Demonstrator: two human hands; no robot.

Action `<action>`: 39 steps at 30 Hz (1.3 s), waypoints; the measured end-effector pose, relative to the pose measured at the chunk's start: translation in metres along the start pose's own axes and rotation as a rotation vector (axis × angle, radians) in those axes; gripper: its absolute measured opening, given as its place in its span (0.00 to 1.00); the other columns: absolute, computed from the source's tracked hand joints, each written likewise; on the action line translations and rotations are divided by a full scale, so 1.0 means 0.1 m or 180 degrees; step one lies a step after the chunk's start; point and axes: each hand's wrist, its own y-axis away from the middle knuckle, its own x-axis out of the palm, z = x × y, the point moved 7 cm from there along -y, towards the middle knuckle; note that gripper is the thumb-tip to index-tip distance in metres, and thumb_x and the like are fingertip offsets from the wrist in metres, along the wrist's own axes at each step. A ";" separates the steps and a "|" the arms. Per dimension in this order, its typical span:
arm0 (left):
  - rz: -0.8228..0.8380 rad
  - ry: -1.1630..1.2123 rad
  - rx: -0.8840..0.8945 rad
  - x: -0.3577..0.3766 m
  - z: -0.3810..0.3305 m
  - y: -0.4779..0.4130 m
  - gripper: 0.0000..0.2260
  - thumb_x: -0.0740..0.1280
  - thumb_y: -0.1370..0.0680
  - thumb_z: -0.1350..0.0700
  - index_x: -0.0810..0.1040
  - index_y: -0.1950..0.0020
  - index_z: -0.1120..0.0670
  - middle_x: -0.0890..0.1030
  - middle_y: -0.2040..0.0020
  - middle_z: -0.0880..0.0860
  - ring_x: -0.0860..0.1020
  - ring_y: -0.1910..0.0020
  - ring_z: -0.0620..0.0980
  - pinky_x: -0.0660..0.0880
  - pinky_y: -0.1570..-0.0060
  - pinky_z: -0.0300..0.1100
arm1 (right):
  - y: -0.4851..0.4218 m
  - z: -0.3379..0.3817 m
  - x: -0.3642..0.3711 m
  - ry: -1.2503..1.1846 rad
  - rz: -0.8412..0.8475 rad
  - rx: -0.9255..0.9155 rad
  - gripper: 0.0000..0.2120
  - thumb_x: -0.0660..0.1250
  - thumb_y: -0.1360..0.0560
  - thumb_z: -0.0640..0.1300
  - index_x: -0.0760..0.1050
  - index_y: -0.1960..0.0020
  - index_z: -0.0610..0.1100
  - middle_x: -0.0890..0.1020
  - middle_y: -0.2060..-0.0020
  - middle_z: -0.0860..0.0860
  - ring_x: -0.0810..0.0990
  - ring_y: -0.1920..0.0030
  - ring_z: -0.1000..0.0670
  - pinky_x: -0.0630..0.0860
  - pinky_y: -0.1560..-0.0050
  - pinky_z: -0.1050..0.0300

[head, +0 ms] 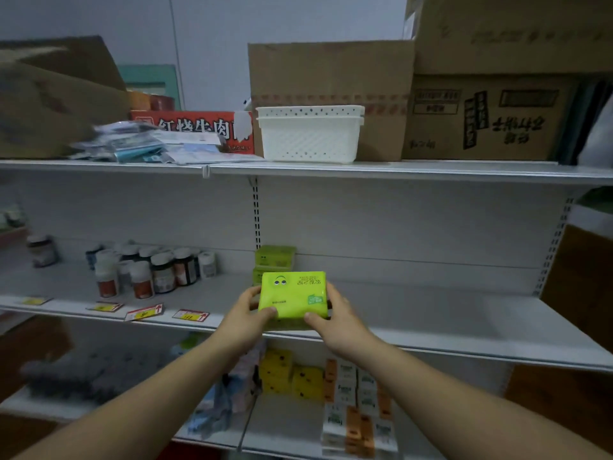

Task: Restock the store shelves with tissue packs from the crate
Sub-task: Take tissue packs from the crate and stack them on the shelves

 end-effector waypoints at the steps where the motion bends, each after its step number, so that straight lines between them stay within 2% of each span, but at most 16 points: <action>1: 0.0000 -0.0004 -0.0038 0.04 0.03 -0.04 0.22 0.64 0.23 0.61 0.66 0.30 0.52 0.77 0.40 0.51 0.77 0.50 0.50 0.72 0.50 0.45 | -0.03 -0.08 0.03 -0.0029 0.0024 0.0039 0.29 0.67 0.26 0.47 0.60 0.28 0.55 0.73 0.37 0.49 0.72 0.37 0.48 0.69 0.36 0.54; 3: 0.0006 -0.0081 -0.0083 0.10 0.08 -0.09 0.21 0.64 0.23 0.60 0.66 0.30 0.51 0.77 0.43 0.51 0.77 0.52 0.48 0.72 0.53 0.43 | -0.07 -0.20 0.08 -0.0050 0.0076 0.0103 0.29 0.67 0.25 0.46 0.60 0.28 0.54 0.74 0.37 0.50 0.72 0.36 0.48 0.69 0.36 0.55; 5: 0.0054 -0.0121 -0.0099 0.14 0.10 -0.15 0.21 0.64 0.22 0.60 0.66 0.30 0.51 0.76 0.44 0.51 0.77 0.54 0.45 0.72 0.57 0.41 | -0.13 -0.27 0.09 -0.0082 0.0089 0.0134 0.28 0.65 0.24 0.44 0.59 0.27 0.53 0.74 0.36 0.51 0.71 0.36 0.49 0.67 0.40 0.60; 9: 0.0131 -0.0245 -0.0091 0.18 0.14 -0.31 0.22 0.63 0.23 0.63 0.66 0.29 0.51 0.76 0.46 0.49 0.76 0.57 0.40 0.71 0.61 0.35 | -0.29 -0.34 0.12 -0.0171 0.0100 0.0198 0.27 0.63 0.23 0.40 0.59 0.27 0.51 0.74 0.36 0.50 0.71 0.43 0.53 0.64 0.48 0.65; 12: 0.0093 -0.0386 -0.0058 0.14 0.21 -0.44 0.23 0.62 0.24 0.64 0.68 0.30 0.51 0.77 0.51 0.47 0.76 0.61 0.42 0.70 0.63 0.35 | -0.42 -0.38 0.21 -0.0199 0.0091 0.0270 0.27 0.62 0.22 0.40 0.59 0.26 0.52 0.74 0.36 0.51 0.71 0.44 0.53 0.65 0.47 0.64; 15: -0.0075 -0.0538 -0.0117 0.00 0.39 -0.61 0.23 0.64 0.25 0.64 0.67 0.30 0.53 0.77 0.51 0.51 0.75 0.63 0.46 0.71 0.64 0.38 | -0.54 -0.44 0.41 -0.0184 0.0048 0.0416 0.27 0.62 0.22 0.42 0.59 0.26 0.53 0.75 0.35 0.51 0.73 0.40 0.49 0.68 0.44 0.61; 19: -0.0218 -0.0655 -0.0238 -0.22 0.71 -0.92 0.17 0.68 0.26 0.62 0.69 0.39 0.57 0.77 0.46 0.57 0.77 0.54 0.53 0.75 0.52 0.47 | -0.74 -0.55 0.76 0.0035 0.0007 0.0670 0.27 0.63 0.23 0.46 0.58 0.26 0.53 0.75 0.34 0.49 0.73 0.36 0.44 0.70 0.41 0.56; 21: -0.0290 -0.0814 -0.0276 -0.32 0.85 -1.07 0.12 0.69 0.26 0.61 0.68 0.46 0.56 0.76 0.49 0.55 0.75 0.53 0.54 0.72 0.53 0.45 | -0.84 -0.59 0.95 0.0100 0.0004 0.0813 0.27 0.63 0.22 0.47 0.58 0.26 0.52 0.75 0.34 0.48 0.73 0.36 0.43 0.70 0.42 0.56; 24: -0.0181 -0.1143 -0.0341 -0.41 1.01 -1.25 0.07 0.67 0.25 0.60 0.68 0.57 0.55 0.73 0.59 0.52 0.71 0.56 0.52 0.64 0.59 0.40 | -0.99 -0.64 1.20 0.0182 0.0010 0.0953 0.27 0.62 0.22 0.47 0.58 0.25 0.51 0.74 0.33 0.48 0.72 0.35 0.43 0.69 0.41 0.57; 26: -0.0070 -0.1278 -0.0344 -0.42 1.11 -1.36 0.12 0.67 0.25 0.61 0.66 0.63 0.51 0.72 0.62 0.52 0.71 0.57 0.52 0.63 0.59 0.39 | -1.08 -0.68 1.30 0.0243 0.0009 0.1048 0.27 0.62 0.22 0.46 0.58 0.25 0.50 0.73 0.33 0.48 0.72 0.35 0.43 0.69 0.41 0.57; 28: 0.0026 -0.1336 -0.0287 -0.42 1.21 -1.47 0.13 0.67 0.25 0.61 0.66 0.64 0.50 0.74 0.58 0.54 0.71 0.57 0.51 0.63 0.59 0.38 | -1.17 -0.71 1.39 0.0224 -0.0009 0.1169 0.26 0.61 0.22 0.45 0.59 0.26 0.51 0.74 0.34 0.47 0.73 0.36 0.43 0.69 0.42 0.57; 31: 0.0202 -0.1336 -0.0208 -0.42 1.34 -1.62 0.07 0.68 0.25 0.60 0.70 0.58 0.52 0.75 0.54 0.55 0.73 0.58 0.51 0.68 0.59 0.40 | -1.30 -0.78 1.46 0.0305 -0.0131 0.1290 0.24 0.61 0.23 0.46 0.63 0.28 0.52 0.73 0.35 0.45 0.73 0.38 0.41 0.71 0.37 0.52; 33: 0.0359 -0.1339 -0.0106 -0.41 1.38 -1.73 0.07 0.67 0.25 0.60 0.73 0.48 0.54 0.77 0.48 0.56 0.75 0.51 0.52 0.71 0.49 0.43 | -1.41 -0.82 1.46 0.0341 -0.0302 0.1333 0.23 0.61 0.23 0.46 0.63 0.30 0.49 0.72 0.35 0.44 0.74 0.39 0.40 0.72 0.38 0.50; 34: 0.0467 -0.1453 -0.0028 -0.41 1.38 -1.79 0.12 0.66 0.24 0.59 0.73 0.41 0.55 0.76 0.42 0.57 0.75 0.44 0.53 0.70 0.43 0.43 | -1.47 -0.83 1.46 0.0284 -0.0385 0.1348 0.21 0.61 0.23 0.44 0.63 0.31 0.47 0.72 0.36 0.43 0.75 0.40 0.40 0.73 0.41 0.51; 36: 0.0761 -0.1771 0.0101 -0.38 1.35 -1.87 0.23 0.65 0.24 0.58 0.65 0.29 0.56 0.67 0.30 0.55 0.69 0.32 0.53 0.64 0.35 0.40 | -1.57 -0.85 1.46 0.0179 -0.0473 0.1391 0.17 0.60 0.22 0.42 0.64 0.34 0.46 0.73 0.39 0.44 0.77 0.45 0.40 0.75 0.48 0.51; 39: 0.1053 -0.2075 0.0099 -0.34 1.36 -2.07 0.31 0.64 0.23 0.56 0.54 0.23 0.56 0.52 0.23 0.55 0.58 0.25 0.53 0.57 0.30 0.39 | -1.76 -0.90 1.54 0.0153 -0.0349 0.1387 0.16 0.60 0.22 0.42 0.64 0.36 0.48 0.78 0.44 0.45 0.78 0.50 0.42 0.76 0.51 0.49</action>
